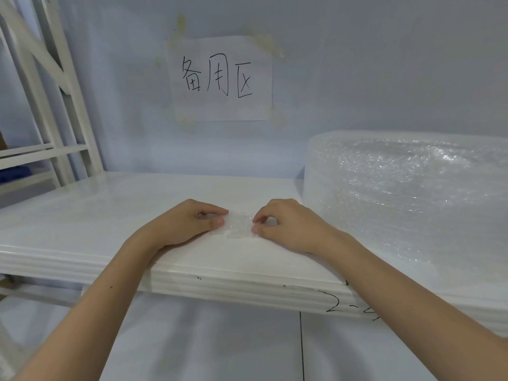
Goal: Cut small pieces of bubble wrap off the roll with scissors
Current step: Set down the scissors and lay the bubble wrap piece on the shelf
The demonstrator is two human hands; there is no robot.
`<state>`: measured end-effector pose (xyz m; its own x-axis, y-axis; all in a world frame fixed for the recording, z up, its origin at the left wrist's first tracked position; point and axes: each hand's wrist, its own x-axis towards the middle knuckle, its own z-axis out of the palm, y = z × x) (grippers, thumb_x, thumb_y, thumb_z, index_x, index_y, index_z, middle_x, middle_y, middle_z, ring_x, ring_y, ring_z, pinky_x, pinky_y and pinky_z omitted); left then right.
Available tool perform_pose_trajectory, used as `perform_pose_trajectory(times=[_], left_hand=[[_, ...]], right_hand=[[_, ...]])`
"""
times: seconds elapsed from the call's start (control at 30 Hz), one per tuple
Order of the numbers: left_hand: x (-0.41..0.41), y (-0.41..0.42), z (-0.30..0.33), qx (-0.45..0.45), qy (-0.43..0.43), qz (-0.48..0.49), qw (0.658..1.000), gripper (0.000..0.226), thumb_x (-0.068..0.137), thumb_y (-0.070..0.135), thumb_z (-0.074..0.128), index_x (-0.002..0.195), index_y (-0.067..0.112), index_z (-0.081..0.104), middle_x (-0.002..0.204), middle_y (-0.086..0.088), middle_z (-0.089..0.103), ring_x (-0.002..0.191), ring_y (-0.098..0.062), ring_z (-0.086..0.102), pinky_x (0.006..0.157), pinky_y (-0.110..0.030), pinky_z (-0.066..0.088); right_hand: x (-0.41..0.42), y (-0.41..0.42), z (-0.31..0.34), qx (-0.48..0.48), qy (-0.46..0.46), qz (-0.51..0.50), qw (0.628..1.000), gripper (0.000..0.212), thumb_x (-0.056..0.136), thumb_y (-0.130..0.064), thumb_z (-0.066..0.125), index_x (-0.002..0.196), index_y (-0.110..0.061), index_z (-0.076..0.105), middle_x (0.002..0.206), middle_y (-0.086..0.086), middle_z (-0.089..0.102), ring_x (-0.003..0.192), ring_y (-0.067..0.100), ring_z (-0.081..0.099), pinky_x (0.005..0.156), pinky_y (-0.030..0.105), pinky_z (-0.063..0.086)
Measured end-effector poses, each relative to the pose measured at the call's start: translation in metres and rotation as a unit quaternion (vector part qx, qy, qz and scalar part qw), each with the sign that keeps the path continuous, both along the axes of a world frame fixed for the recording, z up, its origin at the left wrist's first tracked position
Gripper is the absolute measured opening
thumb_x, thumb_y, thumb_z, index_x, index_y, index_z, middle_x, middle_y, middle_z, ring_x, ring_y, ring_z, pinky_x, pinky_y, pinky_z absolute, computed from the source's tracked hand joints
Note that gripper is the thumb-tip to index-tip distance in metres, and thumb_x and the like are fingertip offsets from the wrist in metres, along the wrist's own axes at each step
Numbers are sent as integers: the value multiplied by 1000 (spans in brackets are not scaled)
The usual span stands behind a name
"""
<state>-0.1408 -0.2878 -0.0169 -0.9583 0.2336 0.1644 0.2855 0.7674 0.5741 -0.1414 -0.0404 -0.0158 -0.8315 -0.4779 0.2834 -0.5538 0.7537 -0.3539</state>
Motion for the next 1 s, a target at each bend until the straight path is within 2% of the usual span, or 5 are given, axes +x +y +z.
perform_pose_trajectory(times=[0.4,0.57,0.77,0.87,1.0], left_hand=[[9,3,4,45,27,14,999,27,95,40,60,121,38,68,117,26,60,115,0,55,95,-21,38],[12,5,4,41,5,21,999,35,91,41,65,126,40,64,124,24,58,116,0,52,93,-23,36],[12,0,3,38,-1,15,999,38,93,34,64,130,39,61,128,22,60,114,6,53,94,-21,36],[14,1,4,41,-2,11,999,38,94,35,63,131,38,60,127,22,60,110,11,52,92,-19,37],[15,0,2,60,11,18,998,32,95,36,62,126,41,62,124,25,62,113,8,54,92,-19,40]], right_hand=[[4,5,1,-27,9,0,1000,30,89,-48,51,102,-28,69,103,-10,61,93,10,55,86,38,50],[4,5,-1,-28,15,-1,999,32,87,-50,51,107,-30,67,107,-11,59,95,9,55,88,37,48],[5,5,0,-20,17,0,1000,30,88,-48,51,106,-30,68,104,-12,59,85,6,53,85,36,49],[5,4,1,-19,17,-1,1000,30,88,-48,51,106,-31,67,103,-13,59,81,2,50,84,35,49],[6,4,0,-28,23,-6,999,29,88,-47,50,104,-31,68,102,-13,60,83,4,53,83,35,49]])
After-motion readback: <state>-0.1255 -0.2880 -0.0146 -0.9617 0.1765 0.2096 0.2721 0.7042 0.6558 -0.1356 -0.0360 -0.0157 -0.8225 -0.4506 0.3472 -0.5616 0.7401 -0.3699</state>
